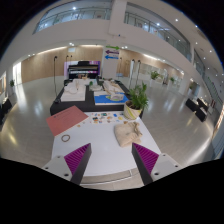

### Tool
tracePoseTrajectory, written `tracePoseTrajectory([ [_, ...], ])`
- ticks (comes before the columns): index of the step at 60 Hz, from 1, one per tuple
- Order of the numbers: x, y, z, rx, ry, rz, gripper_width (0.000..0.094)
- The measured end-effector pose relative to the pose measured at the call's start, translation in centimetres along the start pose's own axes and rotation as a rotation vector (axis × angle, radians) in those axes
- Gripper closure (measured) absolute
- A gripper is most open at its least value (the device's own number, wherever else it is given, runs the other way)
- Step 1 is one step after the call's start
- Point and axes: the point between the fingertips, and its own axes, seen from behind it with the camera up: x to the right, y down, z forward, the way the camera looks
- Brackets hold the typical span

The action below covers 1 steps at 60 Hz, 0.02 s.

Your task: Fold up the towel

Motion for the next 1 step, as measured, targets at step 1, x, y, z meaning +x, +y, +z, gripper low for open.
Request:
tracePoseTrajectory([
  [1,0.05,-0.04,0.03,0.0,-0.001,-0.001,0.0084],
])
